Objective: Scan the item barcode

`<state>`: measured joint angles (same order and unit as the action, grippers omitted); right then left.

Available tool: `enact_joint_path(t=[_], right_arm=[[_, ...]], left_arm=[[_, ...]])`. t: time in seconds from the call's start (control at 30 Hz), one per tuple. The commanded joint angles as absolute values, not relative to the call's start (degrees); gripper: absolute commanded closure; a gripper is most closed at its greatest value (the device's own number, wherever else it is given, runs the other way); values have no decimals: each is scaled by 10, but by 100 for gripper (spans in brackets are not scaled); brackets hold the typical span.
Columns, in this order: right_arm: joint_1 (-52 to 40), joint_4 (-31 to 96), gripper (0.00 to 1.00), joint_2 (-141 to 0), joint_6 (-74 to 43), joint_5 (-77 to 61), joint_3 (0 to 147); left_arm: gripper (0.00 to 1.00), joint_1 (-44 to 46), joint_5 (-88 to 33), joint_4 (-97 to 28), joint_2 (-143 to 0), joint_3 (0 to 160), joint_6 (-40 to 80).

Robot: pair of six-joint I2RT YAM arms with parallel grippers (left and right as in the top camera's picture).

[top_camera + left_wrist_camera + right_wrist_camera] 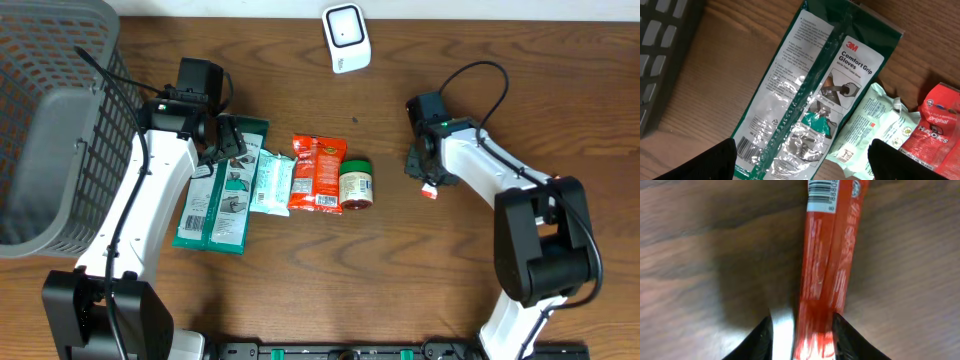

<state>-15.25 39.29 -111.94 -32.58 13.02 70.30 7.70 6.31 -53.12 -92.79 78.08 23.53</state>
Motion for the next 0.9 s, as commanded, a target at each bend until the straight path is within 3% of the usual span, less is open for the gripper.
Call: enact_joint_path(t=[0.0, 0.13, 0.4, 0.57, 0.73, 0.87], right_arm=[[-155, 384, 72, -1150, -334, 154, 699], [-154, 383, 99, -1144, -334, 147, 704], [-129, 385, 99, -1034, -287, 12, 715], [-87, 390, 99, -961, -219, -150, 715], [-47, 394, 99, -946, -181, -293, 712], [-19, 392, 99, -964, -164, -321, 695]], left_arm=[[16, 77, 66, -533, -929, 779, 232], [16, 77, 66, -533, -929, 779, 232], [16, 77, 66, -533, -929, 779, 232], [16, 77, 66, -533, -929, 779, 232], [16, 77, 66, -533, -929, 779, 232], [16, 77, 66, -533, -929, 779, 232]])
